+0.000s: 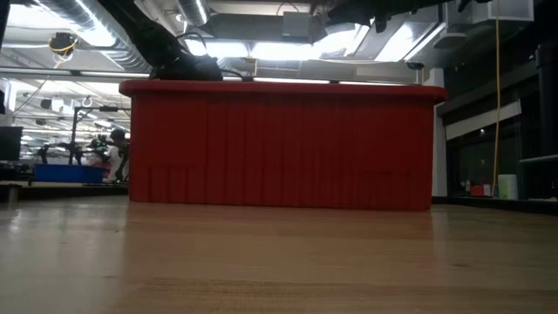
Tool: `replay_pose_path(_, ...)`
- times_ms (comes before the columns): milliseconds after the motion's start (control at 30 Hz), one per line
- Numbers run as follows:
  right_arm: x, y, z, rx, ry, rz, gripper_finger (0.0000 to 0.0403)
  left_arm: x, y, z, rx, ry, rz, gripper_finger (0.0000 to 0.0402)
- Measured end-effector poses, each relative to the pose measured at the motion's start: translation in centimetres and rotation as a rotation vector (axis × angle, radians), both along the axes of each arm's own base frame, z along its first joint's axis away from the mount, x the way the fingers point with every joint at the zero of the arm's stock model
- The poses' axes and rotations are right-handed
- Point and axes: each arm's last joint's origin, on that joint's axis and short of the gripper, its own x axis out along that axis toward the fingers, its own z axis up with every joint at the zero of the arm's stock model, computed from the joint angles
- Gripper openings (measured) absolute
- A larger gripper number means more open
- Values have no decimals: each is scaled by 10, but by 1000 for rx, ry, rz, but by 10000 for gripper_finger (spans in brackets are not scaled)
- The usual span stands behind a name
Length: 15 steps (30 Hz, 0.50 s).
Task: Pick and place slides into bin
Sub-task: Put the black slide into the red container
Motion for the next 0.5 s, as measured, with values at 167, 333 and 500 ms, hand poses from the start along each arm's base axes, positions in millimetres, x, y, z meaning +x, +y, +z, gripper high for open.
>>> replay_pose_path(167, 0, 0, 0, 1, 0, 0, 7, 0, -1, 0, -27, -19, -11, 3)
replay_pose_path(333, 0, 0, 0, 1, -1, 0, 7, 0, -2, -1, -46, -24, -22, 3)
replay_pose_path(500, 0, 0, 0, 2, -1, 0, 7, 0, -3, -1, -60, -23, -27, 9)
